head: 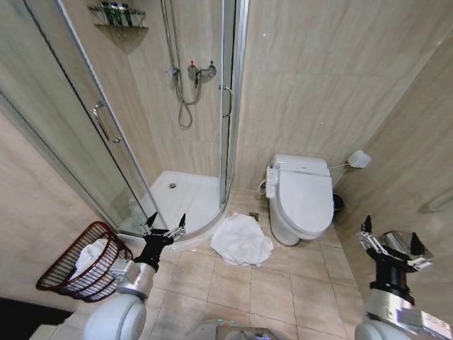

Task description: Discard the used towel into the hamper.

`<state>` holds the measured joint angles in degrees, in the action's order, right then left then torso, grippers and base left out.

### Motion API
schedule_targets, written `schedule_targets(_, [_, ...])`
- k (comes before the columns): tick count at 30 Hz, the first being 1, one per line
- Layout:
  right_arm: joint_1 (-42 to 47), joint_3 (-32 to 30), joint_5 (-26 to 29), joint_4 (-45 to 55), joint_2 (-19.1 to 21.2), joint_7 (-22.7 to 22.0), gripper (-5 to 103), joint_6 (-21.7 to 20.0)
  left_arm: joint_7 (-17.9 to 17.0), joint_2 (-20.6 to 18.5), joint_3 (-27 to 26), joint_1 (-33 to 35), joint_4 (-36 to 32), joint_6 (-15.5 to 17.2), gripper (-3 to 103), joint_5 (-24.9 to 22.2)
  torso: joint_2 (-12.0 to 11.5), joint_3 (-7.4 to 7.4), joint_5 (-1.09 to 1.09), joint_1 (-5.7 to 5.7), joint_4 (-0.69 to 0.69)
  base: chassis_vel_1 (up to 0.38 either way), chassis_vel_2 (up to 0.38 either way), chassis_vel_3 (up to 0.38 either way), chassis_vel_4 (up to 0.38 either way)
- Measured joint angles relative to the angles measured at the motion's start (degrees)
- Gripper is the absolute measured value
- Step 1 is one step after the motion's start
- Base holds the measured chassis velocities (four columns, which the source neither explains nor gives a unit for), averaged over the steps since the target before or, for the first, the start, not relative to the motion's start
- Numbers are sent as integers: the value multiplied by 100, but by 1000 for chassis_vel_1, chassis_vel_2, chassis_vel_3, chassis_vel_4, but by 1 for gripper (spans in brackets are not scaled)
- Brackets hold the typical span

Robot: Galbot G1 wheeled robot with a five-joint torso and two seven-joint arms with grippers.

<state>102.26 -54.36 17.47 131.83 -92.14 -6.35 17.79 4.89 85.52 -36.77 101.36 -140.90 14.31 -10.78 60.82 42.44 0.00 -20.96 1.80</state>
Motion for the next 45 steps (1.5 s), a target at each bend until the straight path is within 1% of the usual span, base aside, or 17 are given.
schedule_targets(2, [30, -22, 100, -42, 0, 144, 100, 121, 0, 0, 0, 0, 0, 0, 100, 0, -79, -41, 0, 37, -1, 0, 0, 0, 0])
schedule_targets(3, [30, -22, 100, -42, 0, 144, 100, 121, 0, 0, 0, 0, 0, 0, 100, 0, -79, -41, 0, 37, -1, 0, 0, 0, 0])
schedule_targets(6, [10, -36, 123, -95, 0, 214, 100, 243, 0, 0, 0, 0, 0, 0, 100, 0, -189, -100, 0, 90, 0, 0, 0, 0, 0])
schedule_targets(8, [-2, -37, 123, -108, 0, 216, 100, 271, 0, 0, 0, 0, 0, 0, 100, 0, -225, -119, 0, 106, 0, 0, 0, 0, 0])
schedule_targets(12, [-31, -43, 118, -156, 0, 218, 100, 370, 0, 0, 0, 0, 0, 0, 100, 0, -378, -208, 0, 170, 0, 0, 0, 0, 0])
schedule_targets(17, [-25, -74, 123, -206, 0, 212, 100, 453, 0, 0, 0, 0, 0, 0, 100, 0, -485, -267, 0, 218, 0, 0, 0, 0, 0])
schedule_targets(22, [-7, -160, 206, -272, 0, 161, 100, 531, 0, 0, 0, 0, 0, 0, 100, 0, -637, -350, 0, 288, 0, 0, 0, 0, 0])
schedule_targets(25, [5, -214, 292, -290, 0, 142, 100, 533, 0, 0, 0, 0, 0, 0, 100, 0, -737, -407, 0, 331, 0, 0, 0, 0, 0])
schedule_targets(26, [5, -214, 292, -290, 0, 142, 100, 533, 0, 0, 0, 0, 0, 0, 100, 0, -737, -407, 0, 331, 0, 0, 0, 0, 0])
schedule_targets(33, [26, -207, 293, -297, 0, 143, 100, 510, 0, 0, 0, 0, 0, 0, 100, 0, -953, -529, 0, 425, 0, 0, 0, 0, 0])
schedule_targets(35, [33, -201, 300, -291, 0, 143, 100, 497, 0, 0, 0, 0, 0, 0, 100, 0, -979, -543, 0, 437, 0, 0, 0, 0, 0])
schedule_targets(37, [73, -189, 454, -77, 0, 108, 100, 306, 0, 0, 0, 0, 0, 0, 100, 0, -1066, -592, 0, 476, 0, 0, 0, 0, 0])
schedule_targets(38, [73, -189, 454, -77, 0, 108, 100, 306, 0, 0, 0, 0, 0, 0, 100, 0, -1066, -592, 0, 476, 0, 0, 0, 0, 0])
schedule_targets(40, [89, -220, 601, 150, 0, 111, 100, 157, 0, 0, 0, 0, 0, 0, 100, 0, -1145, -638, -1, 509, 0, 0, 0, 0, 0])
schedule_targets(45, [13, -263, 518, 200, 0, 148, 100, 129, 0, 0, 0, 0, 0, 0, 100, 0, -1245, -693, 0, 554, 0, 0, 0, 0, 0])
